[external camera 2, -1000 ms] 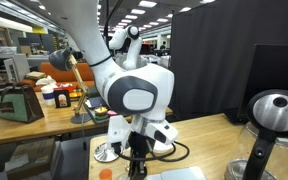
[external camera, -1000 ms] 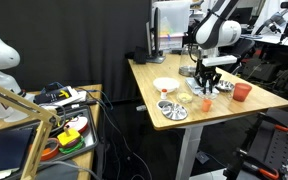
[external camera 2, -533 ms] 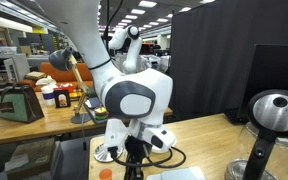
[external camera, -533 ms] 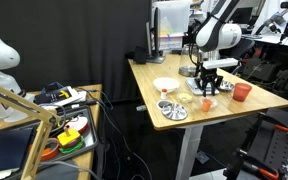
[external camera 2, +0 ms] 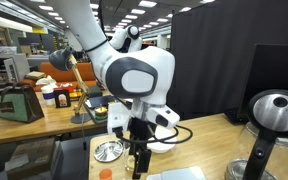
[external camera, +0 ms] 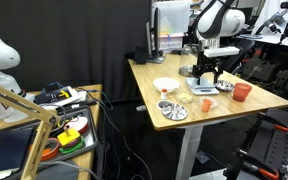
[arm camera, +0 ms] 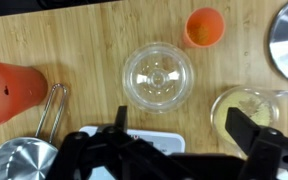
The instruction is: Remove the lid from the transparent jar
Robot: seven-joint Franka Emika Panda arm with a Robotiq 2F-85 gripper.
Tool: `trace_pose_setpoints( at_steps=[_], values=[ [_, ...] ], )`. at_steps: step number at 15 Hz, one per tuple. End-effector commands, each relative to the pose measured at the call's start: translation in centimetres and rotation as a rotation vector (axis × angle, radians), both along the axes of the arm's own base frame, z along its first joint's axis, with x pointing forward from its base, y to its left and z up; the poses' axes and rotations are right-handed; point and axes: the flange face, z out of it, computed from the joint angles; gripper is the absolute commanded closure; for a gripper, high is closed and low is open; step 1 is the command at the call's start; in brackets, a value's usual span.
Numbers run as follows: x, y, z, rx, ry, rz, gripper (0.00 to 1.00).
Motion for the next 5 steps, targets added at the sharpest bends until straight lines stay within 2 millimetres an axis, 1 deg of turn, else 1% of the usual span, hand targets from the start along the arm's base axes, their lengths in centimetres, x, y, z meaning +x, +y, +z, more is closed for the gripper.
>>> trace_pose_setpoints(
  at_steps=[1, 2, 5],
  values=[
    [-0.22, 0.26, 1.12, 0.007, -0.004, 0.009, 0.0],
    [-0.59, 0.37, 1.58, 0.011, -0.007, 0.014, 0.0],
    [-1.12, 0.45, 1.05, 0.015, 0.007, 0.018, 0.0]
  ],
)
